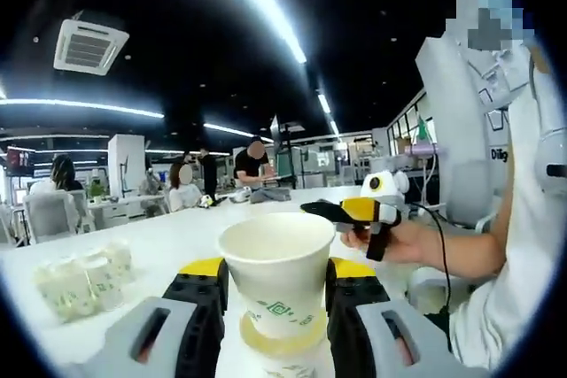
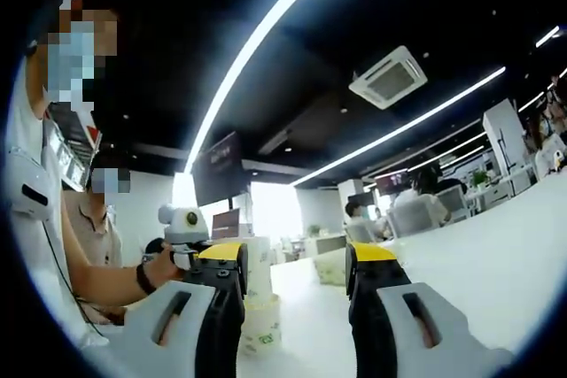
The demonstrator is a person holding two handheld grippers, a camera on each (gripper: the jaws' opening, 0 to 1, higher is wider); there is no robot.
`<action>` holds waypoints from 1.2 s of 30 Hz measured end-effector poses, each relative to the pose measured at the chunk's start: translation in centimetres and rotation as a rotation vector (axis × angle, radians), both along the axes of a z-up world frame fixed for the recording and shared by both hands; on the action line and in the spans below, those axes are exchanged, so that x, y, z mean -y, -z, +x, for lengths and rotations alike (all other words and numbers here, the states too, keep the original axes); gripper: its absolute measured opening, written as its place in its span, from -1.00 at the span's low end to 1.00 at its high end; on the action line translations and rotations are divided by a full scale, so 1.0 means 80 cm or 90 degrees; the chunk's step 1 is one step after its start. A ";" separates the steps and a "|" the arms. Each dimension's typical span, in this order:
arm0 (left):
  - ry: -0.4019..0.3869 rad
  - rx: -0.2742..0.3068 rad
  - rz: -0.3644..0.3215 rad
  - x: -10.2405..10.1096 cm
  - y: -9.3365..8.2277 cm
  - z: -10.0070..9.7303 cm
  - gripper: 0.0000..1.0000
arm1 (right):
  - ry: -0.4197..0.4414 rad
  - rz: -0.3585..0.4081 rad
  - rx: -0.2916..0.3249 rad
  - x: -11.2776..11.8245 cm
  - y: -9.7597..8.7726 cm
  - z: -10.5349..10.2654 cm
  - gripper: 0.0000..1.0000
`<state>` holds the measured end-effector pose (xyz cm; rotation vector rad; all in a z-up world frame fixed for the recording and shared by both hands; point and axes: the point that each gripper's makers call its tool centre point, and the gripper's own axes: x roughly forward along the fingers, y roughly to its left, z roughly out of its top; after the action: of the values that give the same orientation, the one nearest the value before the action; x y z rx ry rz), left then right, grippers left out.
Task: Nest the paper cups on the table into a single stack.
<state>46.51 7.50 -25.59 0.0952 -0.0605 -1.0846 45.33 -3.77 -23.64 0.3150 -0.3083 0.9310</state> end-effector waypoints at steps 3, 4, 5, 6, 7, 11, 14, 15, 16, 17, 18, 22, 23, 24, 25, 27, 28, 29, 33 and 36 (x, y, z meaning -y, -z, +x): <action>-0.005 -0.010 -0.004 -0.003 0.008 0.004 -0.07 | -0.002 -0.002 -0.002 -0.003 0.002 0.001 -0.06; -0.006 -0.011 -0.005 -0.004 0.009 0.004 -0.07 | -0.003 -0.002 -0.002 -0.003 0.002 0.001 -0.06; -0.009 -0.010 -0.008 -0.005 0.010 0.005 -0.07 | -0.003 -0.003 -0.002 -0.004 0.002 0.001 -0.06; -0.010 -0.011 -0.009 -0.004 0.010 0.006 -0.07 | -0.003 -0.004 -0.002 -0.004 0.002 0.001 -0.06; -0.011 -0.010 -0.008 -0.004 0.011 0.006 -0.06 | -0.003 -0.005 -0.001 -0.004 0.002 0.001 -0.06; -0.012 -0.004 0.007 -0.001 0.018 0.006 -0.06 | -0.001 -0.006 -0.001 -0.004 0.001 0.003 -0.06; -0.011 -0.002 0.014 0.000 0.022 0.004 -0.06 | -0.002 -0.006 0.000 -0.005 0.000 0.003 -0.06; -0.012 -0.003 0.016 -0.001 0.023 0.005 -0.06 | -0.002 -0.007 -0.002 -0.006 0.001 0.004 -0.06; -0.013 -0.004 0.016 -0.002 0.025 0.006 -0.06 | -0.003 -0.008 -0.003 -0.008 0.002 0.005 -0.06; -0.013 -0.007 0.015 -0.003 0.026 0.007 -0.06 | -0.004 -0.010 -0.003 -0.009 0.002 0.005 -0.06; -0.013 -0.010 0.013 -0.003 0.027 0.008 -0.06 | -0.005 -0.013 -0.003 -0.011 0.001 0.005 -0.06; -0.015 -0.013 0.005 -0.004 0.026 0.009 -0.06 | -0.006 -0.017 0.003 -0.013 -0.002 0.002 -0.06; -0.014 -0.013 0.005 -0.004 0.026 0.009 -0.05 | -0.006 -0.016 0.003 -0.013 -0.002 0.002 -0.06; -0.014 -0.014 0.006 -0.004 0.026 0.009 -0.05 | -0.006 -0.016 0.002 -0.012 -0.002 0.002 -0.06; -0.015 -0.014 0.006 -0.004 0.026 0.009 -0.03 | -0.006 -0.016 0.001 -0.012 -0.001 0.002 -0.06; -0.014 -0.017 0.003 -0.004 0.025 0.009 0.08 | -0.006 -0.017 0.000 -0.012 0.000 0.003 -0.06; -0.012 -0.024 -0.001 -0.003 0.024 0.008 0.18 | -0.006 -0.017 -0.001 -0.012 0.000 0.004 -0.06; -0.010 -0.029 -0.002 -0.003 0.023 0.009 0.24 | -0.006 -0.016 -0.001 -0.013 0.000 0.004 -0.06; -0.011 -0.032 -0.003 -0.005 0.023 0.008 0.35 | -0.006 -0.018 -0.001 -0.013 0.000 0.006 -0.06; -0.012 -0.035 -0.014 -0.011 0.019 0.006 0.35 | -0.009 -0.017 -0.001 -0.013 -0.001 0.007 -0.06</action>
<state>46.99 8.36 -27.12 0.0458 -0.0220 -1.0661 45.93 -2.69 -23.60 0.2944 -0.2926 0.9483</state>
